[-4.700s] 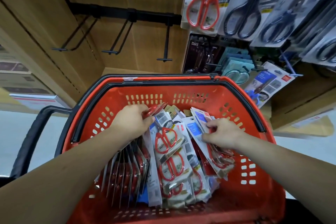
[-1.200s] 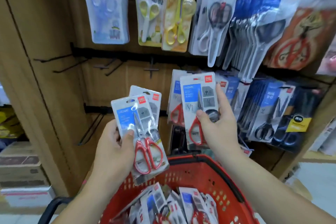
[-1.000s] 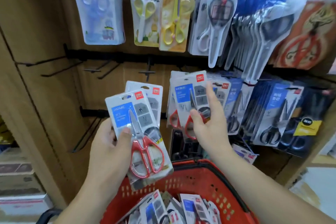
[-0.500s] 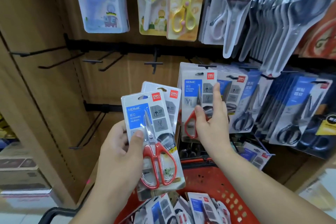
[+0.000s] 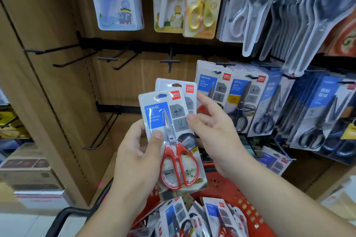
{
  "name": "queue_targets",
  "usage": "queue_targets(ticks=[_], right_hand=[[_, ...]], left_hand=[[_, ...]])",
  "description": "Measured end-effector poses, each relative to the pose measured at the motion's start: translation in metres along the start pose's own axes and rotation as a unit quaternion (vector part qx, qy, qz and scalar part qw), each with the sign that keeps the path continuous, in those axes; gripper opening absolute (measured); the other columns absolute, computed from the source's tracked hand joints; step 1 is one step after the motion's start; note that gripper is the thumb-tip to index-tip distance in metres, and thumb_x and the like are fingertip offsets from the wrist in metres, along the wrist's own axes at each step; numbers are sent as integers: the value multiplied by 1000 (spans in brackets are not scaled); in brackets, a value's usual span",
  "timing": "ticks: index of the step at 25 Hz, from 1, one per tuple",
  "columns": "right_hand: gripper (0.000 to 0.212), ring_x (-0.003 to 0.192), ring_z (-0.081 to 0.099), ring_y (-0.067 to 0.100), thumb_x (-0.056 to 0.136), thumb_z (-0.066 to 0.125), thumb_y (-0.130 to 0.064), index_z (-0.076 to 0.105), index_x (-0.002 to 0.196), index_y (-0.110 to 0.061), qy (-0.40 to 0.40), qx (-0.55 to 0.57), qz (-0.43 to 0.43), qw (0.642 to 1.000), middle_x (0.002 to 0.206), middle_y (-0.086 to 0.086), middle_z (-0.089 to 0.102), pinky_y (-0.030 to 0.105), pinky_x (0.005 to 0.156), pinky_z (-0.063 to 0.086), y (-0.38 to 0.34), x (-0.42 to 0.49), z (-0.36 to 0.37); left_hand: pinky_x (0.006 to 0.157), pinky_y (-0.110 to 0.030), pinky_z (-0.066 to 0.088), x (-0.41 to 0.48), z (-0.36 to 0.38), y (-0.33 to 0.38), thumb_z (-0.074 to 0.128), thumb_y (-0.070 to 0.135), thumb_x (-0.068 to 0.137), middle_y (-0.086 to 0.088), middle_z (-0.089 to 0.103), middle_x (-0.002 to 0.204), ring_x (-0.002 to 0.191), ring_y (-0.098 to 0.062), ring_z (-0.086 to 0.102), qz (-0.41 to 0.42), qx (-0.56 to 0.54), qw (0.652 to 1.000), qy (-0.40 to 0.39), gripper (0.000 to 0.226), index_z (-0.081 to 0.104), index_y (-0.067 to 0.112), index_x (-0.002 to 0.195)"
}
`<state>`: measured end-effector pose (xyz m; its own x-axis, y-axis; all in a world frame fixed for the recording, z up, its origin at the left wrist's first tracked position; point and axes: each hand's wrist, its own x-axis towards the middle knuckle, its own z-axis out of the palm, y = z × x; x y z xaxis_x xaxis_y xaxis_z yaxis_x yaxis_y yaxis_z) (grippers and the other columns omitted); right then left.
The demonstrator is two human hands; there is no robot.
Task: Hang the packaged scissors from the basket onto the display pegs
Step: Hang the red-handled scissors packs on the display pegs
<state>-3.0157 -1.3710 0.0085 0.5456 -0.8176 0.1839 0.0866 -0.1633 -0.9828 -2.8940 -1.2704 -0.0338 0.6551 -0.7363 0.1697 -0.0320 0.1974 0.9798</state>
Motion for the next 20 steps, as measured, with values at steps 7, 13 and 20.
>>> queue_targets(ticks=[7,13,20], right_hand=[[27,97,79,23,106,58,-9,70,123,-26,92,71,41,992,106,5,81,49,88,63,4,5,-11],[53,95,64,-1,110,52,-14,46,147,-51,186,-87,-135,969,119,-4,70,18,85,54,6,12,-49],[56,60,49,0,109,52,-11,41,158,-37,195,-96,-139,966,92,-30,65,7,63,41,20,30,-62]], left_hand=[[88,-49,63,-5,-1,6,59,27,105,7,79,113,103,-18,78,-14,0,999,-37,20,68,34,122],[68,-21,63,-10,1,10,60,31,101,16,80,106,100,-6,77,23,42,999,-22,25,64,33,125],[73,-39,64,-6,17,15,63,29,100,12,81,102,93,-12,80,17,55,998,-14,18,64,32,118]])
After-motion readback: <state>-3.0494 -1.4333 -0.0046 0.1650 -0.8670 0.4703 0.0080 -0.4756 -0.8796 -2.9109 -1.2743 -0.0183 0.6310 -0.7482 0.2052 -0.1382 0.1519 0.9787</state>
